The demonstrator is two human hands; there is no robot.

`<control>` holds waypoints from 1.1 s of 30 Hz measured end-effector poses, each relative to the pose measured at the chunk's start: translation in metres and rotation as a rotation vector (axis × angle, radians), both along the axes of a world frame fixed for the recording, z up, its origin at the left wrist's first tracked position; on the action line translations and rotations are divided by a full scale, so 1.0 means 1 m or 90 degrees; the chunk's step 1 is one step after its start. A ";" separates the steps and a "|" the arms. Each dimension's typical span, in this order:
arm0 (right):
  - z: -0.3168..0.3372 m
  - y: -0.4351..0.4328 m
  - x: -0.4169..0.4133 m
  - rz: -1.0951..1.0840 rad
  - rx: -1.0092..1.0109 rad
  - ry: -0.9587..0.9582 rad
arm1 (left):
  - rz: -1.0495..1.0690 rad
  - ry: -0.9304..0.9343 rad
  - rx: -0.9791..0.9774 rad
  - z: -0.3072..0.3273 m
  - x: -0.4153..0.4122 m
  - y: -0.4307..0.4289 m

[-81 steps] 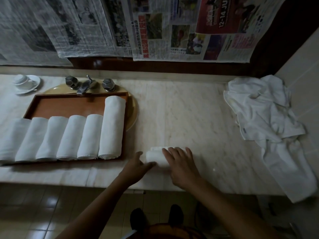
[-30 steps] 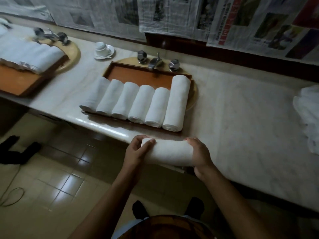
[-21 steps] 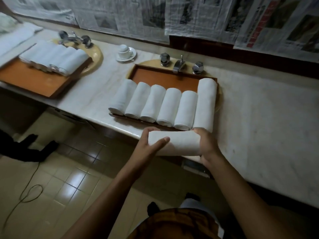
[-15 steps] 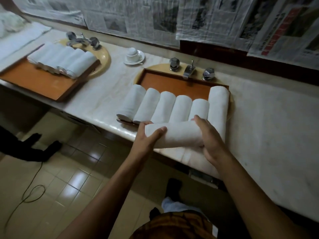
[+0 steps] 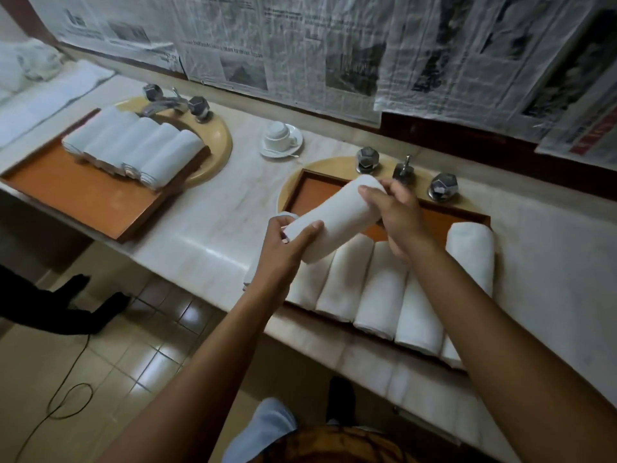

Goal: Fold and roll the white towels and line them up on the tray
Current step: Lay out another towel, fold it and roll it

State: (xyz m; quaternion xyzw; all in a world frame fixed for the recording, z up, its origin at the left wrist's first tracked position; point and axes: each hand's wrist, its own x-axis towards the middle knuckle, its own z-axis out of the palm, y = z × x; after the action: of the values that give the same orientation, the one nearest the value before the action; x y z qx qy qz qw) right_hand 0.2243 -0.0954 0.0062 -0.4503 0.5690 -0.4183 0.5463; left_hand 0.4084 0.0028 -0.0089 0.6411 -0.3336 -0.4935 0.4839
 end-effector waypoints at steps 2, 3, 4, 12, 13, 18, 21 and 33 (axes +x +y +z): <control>0.003 -0.035 0.015 0.001 -0.003 0.019 | -0.045 -0.015 -0.003 -0.001 0.016 -0.023; 0.004 -0.051 0.023 0.005 -0.005 0.034 | -0.072 -0.047 -0.001 -0.003 0.026 -0.035; 0.003 -0.066 0.032 0.011 -0.007 0.057 | -0.098 -0.082 0.001 -0.006 0.036 -0.048; -0.017 -0.158 0.109 0.068 0.029 0.255 | -0.222 -0.269 0.108 -0.027 0.093 -0.128; -0.023 -0.167 0.116 0.083 0.036 0.289 | -0.245 -0.287 0.123 -0.029 0.095 -0.135; -0.057 -0.190 0.130 0.125 0.101 0.390 | -0.332 -0.333 0.178 -0.042 0.099 -0.158; -0.062 -0.193 0.132 0.138 0.098 0.436 | -0.366 -0.401 0.182 -0.048 0.100 -0.166; -0.061 -0.183 0.144 0.186 0.148 0.584 | -0.369 -0.255 0.233 -0.061 0.117 -0.161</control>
State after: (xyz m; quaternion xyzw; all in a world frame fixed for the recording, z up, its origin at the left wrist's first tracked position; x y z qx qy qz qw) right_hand 0.3679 -0.2786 -0.0549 -0.5991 0.7246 -0.0295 0.3393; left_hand 0.5249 -0.1587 -0.0703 0.6793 -0.4952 -0.5263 0.1280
